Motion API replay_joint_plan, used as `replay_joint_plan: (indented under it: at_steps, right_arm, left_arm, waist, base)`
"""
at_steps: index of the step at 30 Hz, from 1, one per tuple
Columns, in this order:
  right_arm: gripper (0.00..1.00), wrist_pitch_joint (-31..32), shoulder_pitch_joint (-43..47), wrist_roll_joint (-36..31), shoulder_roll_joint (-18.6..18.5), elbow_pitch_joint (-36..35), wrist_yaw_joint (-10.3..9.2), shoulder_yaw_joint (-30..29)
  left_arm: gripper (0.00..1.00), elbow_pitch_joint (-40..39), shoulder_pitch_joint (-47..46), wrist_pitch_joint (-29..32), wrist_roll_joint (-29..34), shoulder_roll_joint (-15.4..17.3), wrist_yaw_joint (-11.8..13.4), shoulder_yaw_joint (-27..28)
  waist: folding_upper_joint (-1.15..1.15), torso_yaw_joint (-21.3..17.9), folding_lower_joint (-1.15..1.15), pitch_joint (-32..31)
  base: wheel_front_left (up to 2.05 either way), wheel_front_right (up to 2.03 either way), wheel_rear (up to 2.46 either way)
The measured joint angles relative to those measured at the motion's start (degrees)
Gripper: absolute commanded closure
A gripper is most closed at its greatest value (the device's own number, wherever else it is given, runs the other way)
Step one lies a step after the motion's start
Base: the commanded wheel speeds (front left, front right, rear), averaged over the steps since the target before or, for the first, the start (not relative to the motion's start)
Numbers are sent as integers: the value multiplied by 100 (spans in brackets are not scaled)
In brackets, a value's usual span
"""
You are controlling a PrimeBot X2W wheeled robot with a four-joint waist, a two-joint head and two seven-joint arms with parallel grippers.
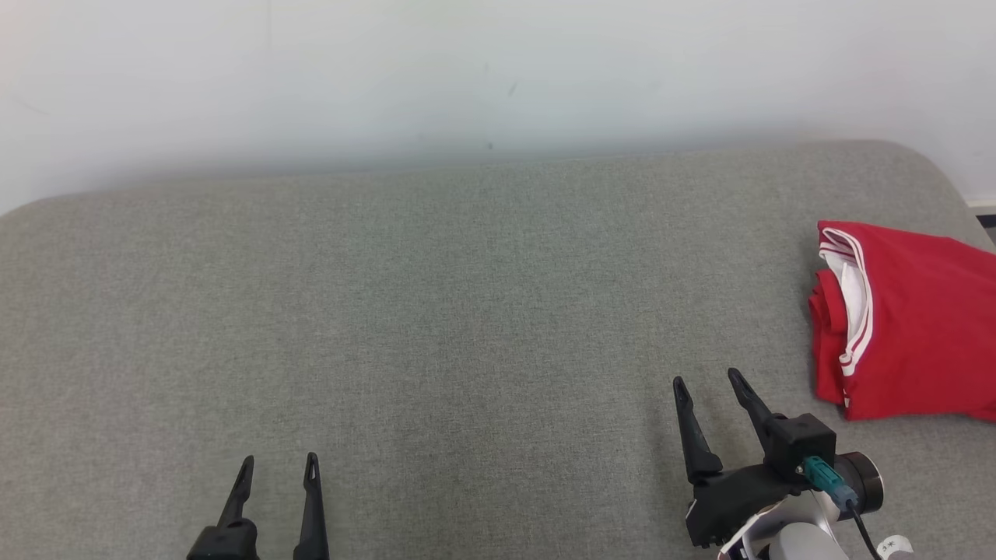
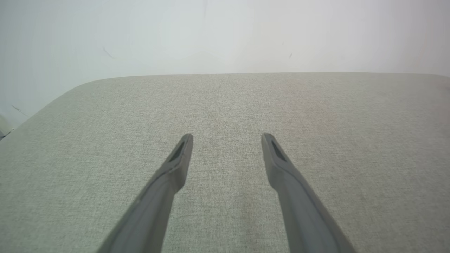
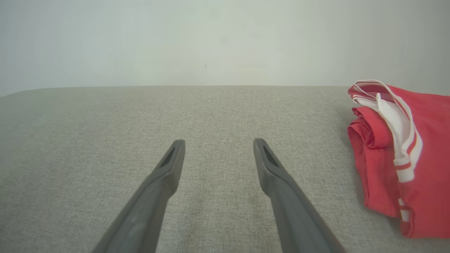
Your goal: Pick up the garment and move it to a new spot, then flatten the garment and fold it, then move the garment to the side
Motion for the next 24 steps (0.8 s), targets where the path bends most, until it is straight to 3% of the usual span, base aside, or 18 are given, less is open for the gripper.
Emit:
replay_joint_plan:
  at_steps: [12, 24]
  right_arm:
    - [0, -1, 99, 148, 1, -259, 0, -85]
    - [0, 0, 257, 183, -1, -354, 0, -107]
  left_arm:
    - [0, 74, 53, 0, -78, -1, -14, 180]
    - [0, 167, 126, 0, -142, -1, -248, 399]
  waist:
    - [0, 53, 0, -184]
    - [0, 49, 0, -360]
  base:
    - [0, 0, 0]
    - [0, 0, 0]
